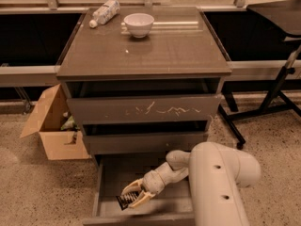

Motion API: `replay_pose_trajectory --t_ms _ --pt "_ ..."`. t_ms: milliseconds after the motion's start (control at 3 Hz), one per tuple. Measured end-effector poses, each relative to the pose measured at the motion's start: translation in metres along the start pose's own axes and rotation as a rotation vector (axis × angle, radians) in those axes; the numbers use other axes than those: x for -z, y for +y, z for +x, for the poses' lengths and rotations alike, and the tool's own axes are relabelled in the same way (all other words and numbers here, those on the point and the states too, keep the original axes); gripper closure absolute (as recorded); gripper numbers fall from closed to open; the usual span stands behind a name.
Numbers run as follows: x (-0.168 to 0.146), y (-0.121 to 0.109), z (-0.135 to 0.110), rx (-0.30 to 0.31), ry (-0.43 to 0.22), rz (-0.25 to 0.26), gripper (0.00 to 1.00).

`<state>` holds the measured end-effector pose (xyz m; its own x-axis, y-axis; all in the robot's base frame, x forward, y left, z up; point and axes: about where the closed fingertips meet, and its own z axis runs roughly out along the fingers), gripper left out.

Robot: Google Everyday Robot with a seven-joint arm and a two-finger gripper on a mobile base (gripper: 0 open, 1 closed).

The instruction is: Pick rxbar chocolate from bottom drawer and place on counter

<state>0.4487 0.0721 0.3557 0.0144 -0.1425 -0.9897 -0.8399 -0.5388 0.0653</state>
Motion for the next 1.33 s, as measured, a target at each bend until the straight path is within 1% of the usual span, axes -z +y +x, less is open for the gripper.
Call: replay_pose_trajectory --t_ms 333,667,1000,1333 --pt "-0.005 0.060 -0.058 0.076 0.001 -0.009 1.00" --pt "-0.006 0.061 -0.057 0.075 0.000 -0.010 1.00" --pt "0.006 0.062 -0.086 0.136 -0.011 0.008 1.00" --pt "0.027 0.071 -0.140 0.263 -0.009 0.045 1.00"
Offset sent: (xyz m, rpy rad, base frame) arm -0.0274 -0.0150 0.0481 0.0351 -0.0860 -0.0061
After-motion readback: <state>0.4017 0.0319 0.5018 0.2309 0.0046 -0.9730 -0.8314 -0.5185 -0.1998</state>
